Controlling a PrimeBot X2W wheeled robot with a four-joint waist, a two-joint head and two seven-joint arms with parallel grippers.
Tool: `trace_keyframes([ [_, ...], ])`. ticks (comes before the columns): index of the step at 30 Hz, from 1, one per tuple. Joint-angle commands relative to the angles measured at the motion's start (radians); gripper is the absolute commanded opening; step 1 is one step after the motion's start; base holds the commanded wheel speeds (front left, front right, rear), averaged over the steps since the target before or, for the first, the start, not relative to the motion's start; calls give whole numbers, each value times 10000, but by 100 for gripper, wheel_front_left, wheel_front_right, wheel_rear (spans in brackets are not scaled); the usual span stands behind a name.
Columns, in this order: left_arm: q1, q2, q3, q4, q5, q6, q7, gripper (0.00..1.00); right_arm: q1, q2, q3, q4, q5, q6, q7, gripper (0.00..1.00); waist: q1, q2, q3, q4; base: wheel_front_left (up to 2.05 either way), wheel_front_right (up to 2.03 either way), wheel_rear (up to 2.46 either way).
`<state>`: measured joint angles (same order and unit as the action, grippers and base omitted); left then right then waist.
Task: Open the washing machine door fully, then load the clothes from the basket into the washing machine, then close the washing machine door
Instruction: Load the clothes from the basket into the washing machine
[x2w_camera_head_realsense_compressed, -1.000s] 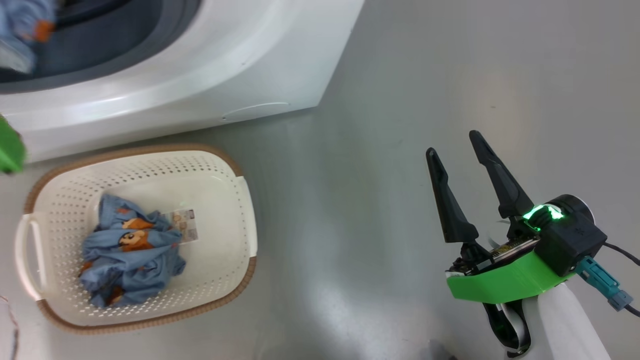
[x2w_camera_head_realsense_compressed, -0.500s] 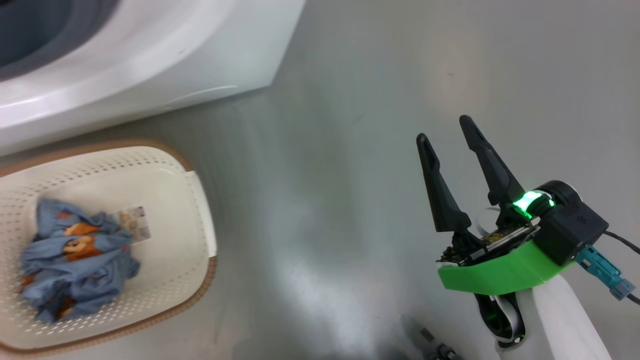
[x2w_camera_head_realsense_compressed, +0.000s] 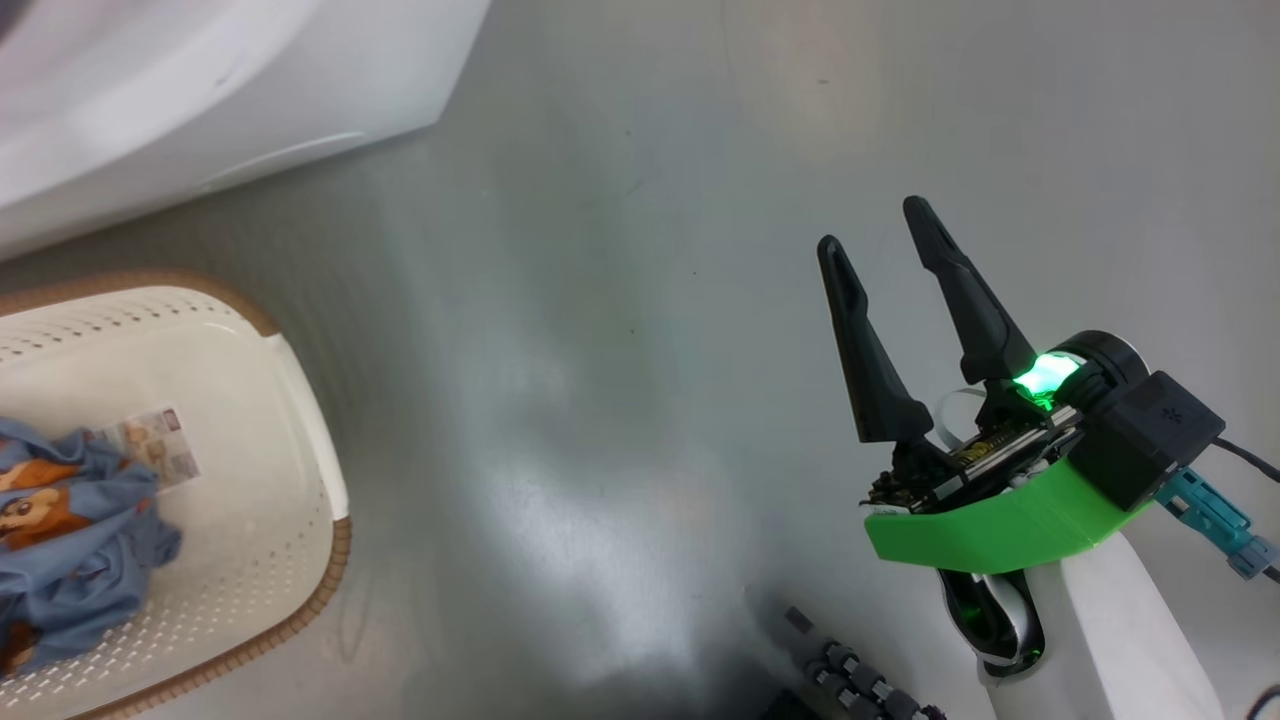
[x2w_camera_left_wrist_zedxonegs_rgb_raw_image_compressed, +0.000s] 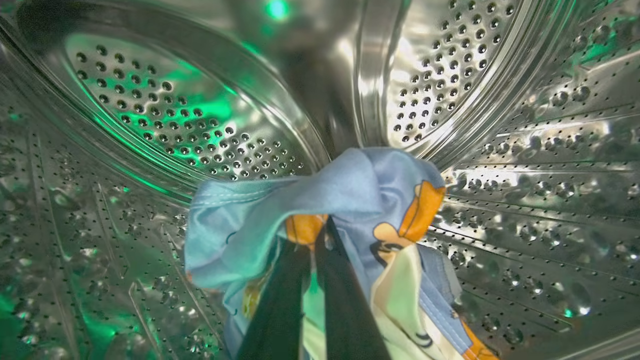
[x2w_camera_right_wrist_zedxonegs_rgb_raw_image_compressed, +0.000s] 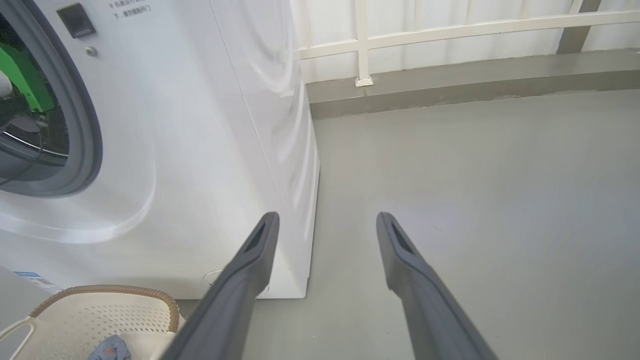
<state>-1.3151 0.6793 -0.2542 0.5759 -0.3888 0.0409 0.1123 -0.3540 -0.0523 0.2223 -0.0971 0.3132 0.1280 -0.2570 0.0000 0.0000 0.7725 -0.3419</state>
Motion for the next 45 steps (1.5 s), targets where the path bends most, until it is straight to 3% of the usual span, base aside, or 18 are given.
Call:
trace_keyframes([
  [1, -191, 524, 167, 200, 138, 137, -212, 0, 104, 20, 226, -252, 126, 27, -47, 100, 0, 0, 143, -111, 0, 0, 0],
  [6, -390, 326, 82, 1188, -70, -126, -127, 0, 55, 20, 203, -236, 117, 27, -47, 100, 0, 0, 229, -63, 0, 0, 0],
  [7, -433, 284, 85, 1312, -122, -164, -125, 9, 46, 20, 191, -229, 104, 27, -47, 100, 0, 0, 235, -40, 0, 0, 0],
  [8, -467, 223, 111, 1424, -203, -195, -132, 32, 36, 20, 177, -225, 88, 27, -47, 100, 0, 0, 239, -12, 0, 0, 0],
  [9, -496, 181, 109, 1513, -241, -221, -153, 48, 26, 20, 169, -223, 68, 27, -47, 100, 0, 0, 242, 16, 0, 0, 0],
  [10, -530, 152, 97, 1583, -254, -237, -197, 92, 15, 20, 167, -218, 47, 27, -47, 100, 0, 0, 244, 43, 0, 0, 0],
  [11, -565, 118, 102, 1642, -283, -257, -270, 100, -1, 20, 164, -210, 29, 27, -47, 100, 0, 0, 242, 65, 0, 0, 0],
  [27, 164, -435, 21, 1574, -507, -252, -1782, 100, 132, 20, -219, -151, -342, 27, -47, 100, 0, 0, -447, 700, 0, 0, 0],
  [36, 2544, -556, 134, -100, -743, 335, -2505, 100, 432, 20, -484, -106, -698, 27, -47, 100, 0, 0, -1349, 1136, 0, 0, 0],
  [45, 6382, -742, 608, -3356, -1203, 1455, -3132, 100, 961, 20, -749, -41, -1097, 27, -47, 100, 0, 0, -2401, 1577, 0, 0, 0],
])
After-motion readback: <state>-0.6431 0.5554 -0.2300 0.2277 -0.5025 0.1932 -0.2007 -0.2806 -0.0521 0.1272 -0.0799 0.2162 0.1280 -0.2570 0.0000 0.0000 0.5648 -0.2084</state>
